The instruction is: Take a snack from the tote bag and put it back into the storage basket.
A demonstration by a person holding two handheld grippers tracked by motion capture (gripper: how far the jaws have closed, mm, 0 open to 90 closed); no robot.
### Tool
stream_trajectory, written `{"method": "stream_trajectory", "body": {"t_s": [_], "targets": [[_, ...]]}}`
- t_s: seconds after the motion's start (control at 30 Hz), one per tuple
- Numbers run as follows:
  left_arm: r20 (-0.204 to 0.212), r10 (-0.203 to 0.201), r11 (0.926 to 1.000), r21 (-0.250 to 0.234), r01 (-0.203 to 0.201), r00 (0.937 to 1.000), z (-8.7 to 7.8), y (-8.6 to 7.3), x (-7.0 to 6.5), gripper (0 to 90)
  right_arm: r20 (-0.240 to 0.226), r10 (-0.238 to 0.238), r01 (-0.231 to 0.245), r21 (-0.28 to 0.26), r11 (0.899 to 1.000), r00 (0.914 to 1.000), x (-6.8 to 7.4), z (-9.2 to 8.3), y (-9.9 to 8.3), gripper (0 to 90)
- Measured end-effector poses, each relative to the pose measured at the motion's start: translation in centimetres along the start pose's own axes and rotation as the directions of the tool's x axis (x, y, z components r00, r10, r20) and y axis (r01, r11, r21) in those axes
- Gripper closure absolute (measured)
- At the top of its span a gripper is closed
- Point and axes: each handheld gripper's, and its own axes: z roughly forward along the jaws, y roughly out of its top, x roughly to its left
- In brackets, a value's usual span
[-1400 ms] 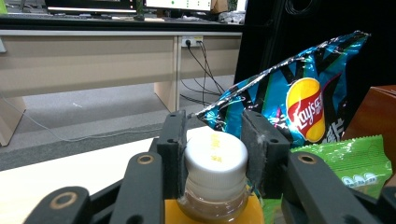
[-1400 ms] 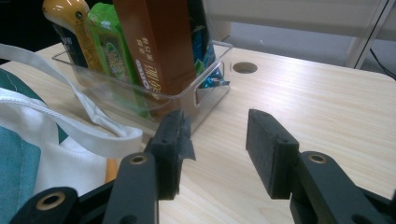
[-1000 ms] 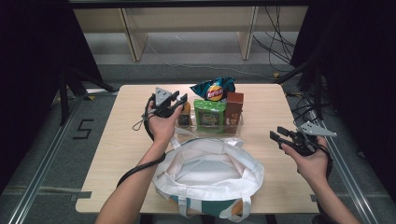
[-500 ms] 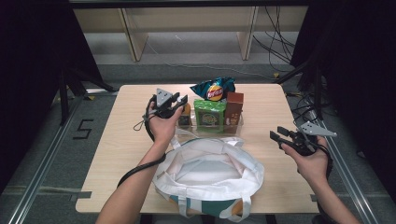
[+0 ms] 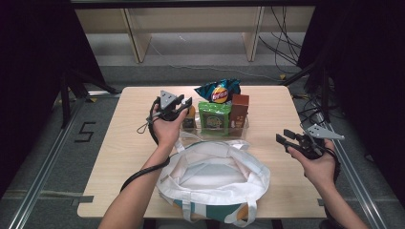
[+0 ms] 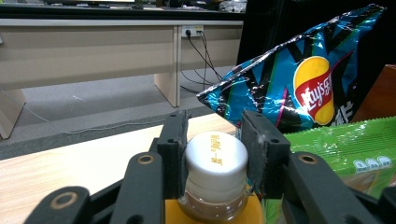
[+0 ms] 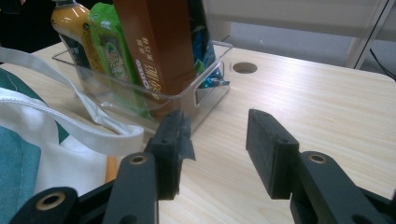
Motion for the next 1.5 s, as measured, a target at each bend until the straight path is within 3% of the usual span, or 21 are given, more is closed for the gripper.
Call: {"method": "stream_trajectory", "body": {"t_s": [0.17, 0.4, 0.5, 0.67, 0.77, 0.93, 0.97, 1.07, 1.1, 1.33, 1.4, 1.43, 1.47, 1.5], "targets": [[0.002, -0.007, 1.0, -0.002, 0.007, 1.0, 0.0, -0.1, -0.1, 61.4, 0.0, 0.002, -0.002, 0.0, 1.0, 1.0, 0.0, 0.0, 0.0, 57.5], [0.022, 0.019, 0.9998, -0.001, -0.019, 0.9996, 0.0, 0.1, 0.0, 60.0, -0.009, 0.007, -0.007, 0.018, 1.0, 0.9999, 0.0, -0.2, 0.1, 57.5], [0.017, 0.0, 1.0, -0.008, 0.0, 0.9999, -0.2, 0.3, 0.1, 58.6, -0.008, 0.016, -0.016, 0.022, 1.0, 0.9998, 0.1, -0.2, 0.1, 57.5], [0.018, 0.003, 0.9999, -0.013, -0.003, 0.9998, -0.4, 0.7, 0.1, 57.5, -0.008, 0.007, -0.007, 0.017, 1.0, 0.9999, 0.1, -0.1, 0.0, 57.4], [0.016, -0.01, 0.9999, -0.01, 0.01, 0.9998, -0.5, 0.7, 0.1, 54.7, 0.002, 0.008, -0.008, -0.004, 1.0, 1.0, 0.2, 0.1, 0.0, 57.3], [0.027, -0.021, 0.9997, -0.013, 0.021, 0.9994, -0.7, 1.1, 0.1, 45.8, -0.01, 0.004, -0.003, 0.018, 1.0, 0.9999, 0.1, 0.0, 0.0, 57.2], [0.038, -0.002, 0.9998, -0.018, 0.003, 0.9993, -0.7, 1.2, 0.3, 44.5, -0.011, 0.006, -0.006, 0.024, 1.0, 0.9999, 0.1, 0.0, 0.0, 57.2], [0.047, -0.006, 0.9997, -0.023, 0.007, 0.9989, -1.0, 1.6, 0.4, 40.7, -0.005, 0.009, -0.009, 0.008, 1.0, 1.0, 0.2, 0.1, 0.0, 57.1], [0.045, -0.026, 0.9992, -0.028, 0.028, 0.9986, -1.2, 1.7, 0.3, 39.9, -0.005, 0.004, -0.004, 0.005, 1.0, 1.0, 0.1, 0.1, 0.0, 57.1], [0.061, -0.011, 0.9993, -0.035, 0.014, 0.9981, -2.0, 2.4, 0.0, 37.7, -0.021, 0.02, -0.02, 0.018, 1.0, 0.9996, 0.2, 0.1, 0.0, 57.1], [0.068, 0.003, 0.9993, -0.037, -0.001, 0.9977, -2.3, 2.6, 0.1, 37.4, -0.002, 0.028, -0.028, 0.012, 1.0, 0.9996, 0.4, 0.1, 0.0, 57.1], [0.068, -0.023, 0.9991, -0.034, 0.025, 0.9974, -2.4, 2.6, -0.2, 37.2, -0.002, 0.026, -0.026, 0.009, 1.0, 0.9997, 0.3, 0.1, 0.0, 57.1], [0.072, -0.005, 0.9992, -0.039, 0.007, 0.9974, -2.6, 2.8, -0.1, 37.2, -0.017, 0.02, -0.02, 0.023, 1.0, 0.9997, 0.2, 0.0, 0.0, 57.1], [0.071, -0.013, 0.9992, -0.037, 0.015, 0.9974, -2.7, 2.8, -0.2, 37.2, -0.021, 0.021, -0.021, 0.018, 1.0, 0.9996, 0.2, 0.1, 0.0, 57.1]]}}
